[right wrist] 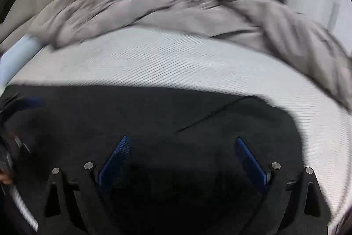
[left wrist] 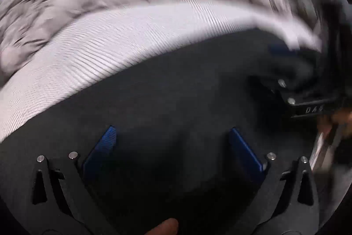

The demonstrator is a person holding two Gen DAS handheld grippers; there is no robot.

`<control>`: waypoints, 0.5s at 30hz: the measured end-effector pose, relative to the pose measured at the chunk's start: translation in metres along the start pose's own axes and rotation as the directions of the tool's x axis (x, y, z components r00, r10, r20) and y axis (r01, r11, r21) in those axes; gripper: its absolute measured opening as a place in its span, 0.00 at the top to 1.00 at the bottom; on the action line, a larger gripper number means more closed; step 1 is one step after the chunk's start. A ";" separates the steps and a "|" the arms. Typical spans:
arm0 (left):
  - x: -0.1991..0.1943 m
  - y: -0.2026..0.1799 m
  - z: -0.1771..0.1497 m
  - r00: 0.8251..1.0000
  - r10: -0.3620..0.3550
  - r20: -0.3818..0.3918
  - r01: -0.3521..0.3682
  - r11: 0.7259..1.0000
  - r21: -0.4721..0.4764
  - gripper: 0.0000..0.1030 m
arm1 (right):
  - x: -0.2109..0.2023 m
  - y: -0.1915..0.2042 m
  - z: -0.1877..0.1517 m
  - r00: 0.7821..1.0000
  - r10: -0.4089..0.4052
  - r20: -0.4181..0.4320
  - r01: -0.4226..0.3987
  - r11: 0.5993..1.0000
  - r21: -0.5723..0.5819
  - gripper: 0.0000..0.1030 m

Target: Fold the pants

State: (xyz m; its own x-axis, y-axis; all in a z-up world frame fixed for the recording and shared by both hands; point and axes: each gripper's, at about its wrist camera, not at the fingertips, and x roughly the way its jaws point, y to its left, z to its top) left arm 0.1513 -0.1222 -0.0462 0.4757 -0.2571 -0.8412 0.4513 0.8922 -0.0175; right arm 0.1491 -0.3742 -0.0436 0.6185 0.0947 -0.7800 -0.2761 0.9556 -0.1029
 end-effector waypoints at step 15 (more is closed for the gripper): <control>-0.081 0.067 -0.078 0.998 0.033 0.057 -0.020 0.977 -0.213 0.01 | -0.042 -0.014 -0.035 0.998 -0.063 0.012 0.062 0.997 0.049 0.04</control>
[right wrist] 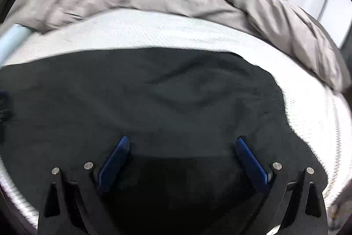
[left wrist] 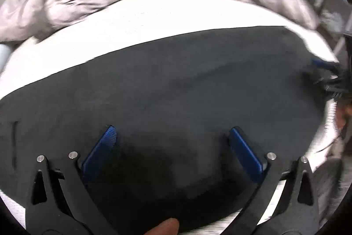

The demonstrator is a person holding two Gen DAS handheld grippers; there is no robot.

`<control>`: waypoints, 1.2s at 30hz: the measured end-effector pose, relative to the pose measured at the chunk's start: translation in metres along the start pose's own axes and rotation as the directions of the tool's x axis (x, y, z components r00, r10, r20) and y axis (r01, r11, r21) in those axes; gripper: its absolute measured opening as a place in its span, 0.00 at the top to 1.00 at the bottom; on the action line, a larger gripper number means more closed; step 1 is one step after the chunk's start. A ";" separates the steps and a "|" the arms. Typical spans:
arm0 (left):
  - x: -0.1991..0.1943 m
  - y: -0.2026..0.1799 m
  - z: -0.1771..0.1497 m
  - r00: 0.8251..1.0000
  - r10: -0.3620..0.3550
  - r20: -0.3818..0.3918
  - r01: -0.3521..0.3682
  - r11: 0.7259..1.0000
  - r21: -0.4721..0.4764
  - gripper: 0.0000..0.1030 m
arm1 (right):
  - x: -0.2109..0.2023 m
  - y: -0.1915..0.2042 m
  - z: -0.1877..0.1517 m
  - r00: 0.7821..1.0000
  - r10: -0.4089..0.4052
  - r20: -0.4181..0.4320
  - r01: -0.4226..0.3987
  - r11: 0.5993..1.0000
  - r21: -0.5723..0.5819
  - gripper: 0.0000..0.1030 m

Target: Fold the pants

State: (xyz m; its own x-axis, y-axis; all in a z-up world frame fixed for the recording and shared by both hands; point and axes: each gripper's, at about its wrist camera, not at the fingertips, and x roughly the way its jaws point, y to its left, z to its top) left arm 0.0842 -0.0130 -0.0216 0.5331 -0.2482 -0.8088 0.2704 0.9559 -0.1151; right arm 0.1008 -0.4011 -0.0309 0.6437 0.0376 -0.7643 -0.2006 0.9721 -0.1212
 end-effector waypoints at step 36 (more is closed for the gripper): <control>0.024 0.108 0.024 0.986 0.113 -0.122 -0.113 0.994 0.009 0.01 | 0.070 0.033 0.043 0.988 -0.127 -0.084 0.120 0.989 -0.091 0.05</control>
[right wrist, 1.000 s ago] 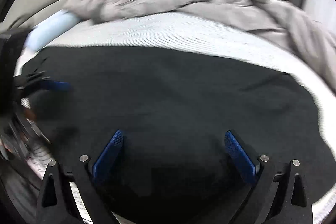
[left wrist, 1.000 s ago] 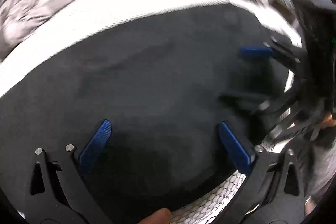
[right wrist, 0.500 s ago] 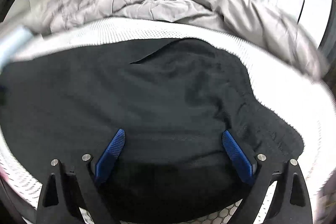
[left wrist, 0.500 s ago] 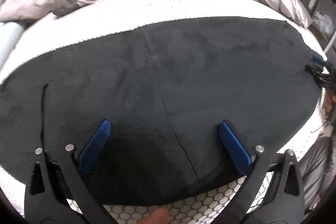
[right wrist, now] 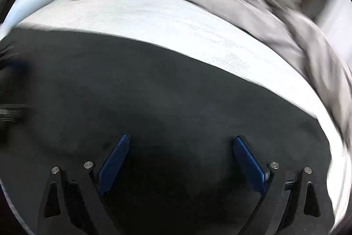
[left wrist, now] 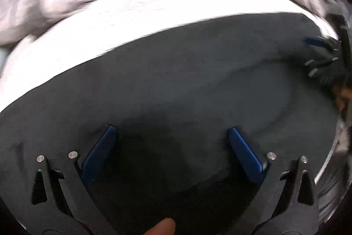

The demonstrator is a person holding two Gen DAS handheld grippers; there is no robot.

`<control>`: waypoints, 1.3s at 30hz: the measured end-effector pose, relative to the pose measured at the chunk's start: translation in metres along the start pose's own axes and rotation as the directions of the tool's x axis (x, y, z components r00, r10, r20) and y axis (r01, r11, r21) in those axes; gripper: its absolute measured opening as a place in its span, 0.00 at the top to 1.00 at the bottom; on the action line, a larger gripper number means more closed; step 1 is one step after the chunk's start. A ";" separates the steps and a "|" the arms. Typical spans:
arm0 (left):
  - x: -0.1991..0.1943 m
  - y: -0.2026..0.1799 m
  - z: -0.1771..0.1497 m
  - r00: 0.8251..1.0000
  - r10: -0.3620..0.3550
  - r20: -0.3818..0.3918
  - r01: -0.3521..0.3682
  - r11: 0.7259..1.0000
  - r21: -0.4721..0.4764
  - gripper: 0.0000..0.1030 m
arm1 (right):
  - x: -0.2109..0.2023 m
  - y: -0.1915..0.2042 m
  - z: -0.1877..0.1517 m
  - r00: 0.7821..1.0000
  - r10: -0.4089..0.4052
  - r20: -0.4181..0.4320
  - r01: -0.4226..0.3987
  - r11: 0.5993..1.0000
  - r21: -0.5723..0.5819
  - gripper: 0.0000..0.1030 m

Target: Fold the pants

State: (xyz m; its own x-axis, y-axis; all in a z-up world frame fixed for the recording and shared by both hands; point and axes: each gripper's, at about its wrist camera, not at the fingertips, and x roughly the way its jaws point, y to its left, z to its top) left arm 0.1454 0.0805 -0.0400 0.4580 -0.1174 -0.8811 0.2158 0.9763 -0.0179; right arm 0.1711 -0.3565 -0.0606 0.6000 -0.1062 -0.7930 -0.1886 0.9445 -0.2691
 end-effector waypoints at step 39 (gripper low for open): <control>0.073 0.027 0.094 0.996 0.084 -0.004 -0.083 0.980 -0.179 0.01 | 0.044 0.084 0.070 0.994 0.105 -0.016 -0.106 0.992 -0.070 0.02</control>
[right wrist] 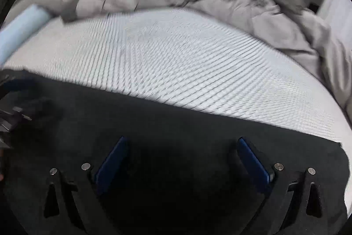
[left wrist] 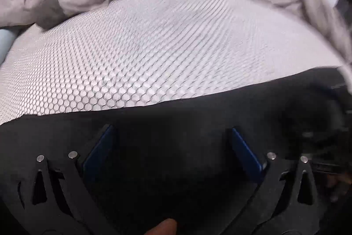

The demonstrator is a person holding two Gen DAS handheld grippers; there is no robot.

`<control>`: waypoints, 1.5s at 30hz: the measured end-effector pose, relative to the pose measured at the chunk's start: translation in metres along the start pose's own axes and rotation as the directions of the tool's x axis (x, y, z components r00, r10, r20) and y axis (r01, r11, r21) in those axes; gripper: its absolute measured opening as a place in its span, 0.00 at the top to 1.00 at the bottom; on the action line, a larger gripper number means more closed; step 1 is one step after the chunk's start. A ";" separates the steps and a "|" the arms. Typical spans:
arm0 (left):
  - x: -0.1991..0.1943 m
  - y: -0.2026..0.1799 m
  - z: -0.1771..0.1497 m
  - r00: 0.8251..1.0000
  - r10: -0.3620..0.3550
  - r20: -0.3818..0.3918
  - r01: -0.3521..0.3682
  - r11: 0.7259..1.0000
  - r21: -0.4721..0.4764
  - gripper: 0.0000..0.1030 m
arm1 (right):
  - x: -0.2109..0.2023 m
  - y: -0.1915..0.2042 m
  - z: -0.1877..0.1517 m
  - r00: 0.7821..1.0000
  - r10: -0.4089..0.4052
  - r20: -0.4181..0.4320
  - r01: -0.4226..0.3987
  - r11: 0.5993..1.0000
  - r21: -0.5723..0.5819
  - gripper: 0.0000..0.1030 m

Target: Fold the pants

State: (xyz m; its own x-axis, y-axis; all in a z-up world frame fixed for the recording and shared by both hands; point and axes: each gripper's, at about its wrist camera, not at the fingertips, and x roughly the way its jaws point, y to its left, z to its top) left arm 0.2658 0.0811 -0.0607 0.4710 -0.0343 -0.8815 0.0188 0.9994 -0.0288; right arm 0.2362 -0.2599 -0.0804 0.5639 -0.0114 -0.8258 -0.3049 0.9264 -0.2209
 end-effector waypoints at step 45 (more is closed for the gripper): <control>-0.150 0.225 -0.140 0.959 0.272 0.078 -0.240 0.928 -0.283 0.61 | -0.055 -0.026 -0.085 0.993 0.115 0.037 -0.113 0.992 -0.051 0.01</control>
State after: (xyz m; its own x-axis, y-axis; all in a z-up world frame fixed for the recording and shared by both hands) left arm 0.0757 0.3118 -0.0012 0.5260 0.2386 -0.8163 -0.3456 0.9370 0.0512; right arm 0.1480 -0.3153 -0.0728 0.5531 0.1094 -0.8259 -0.4056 0.9013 -0.1522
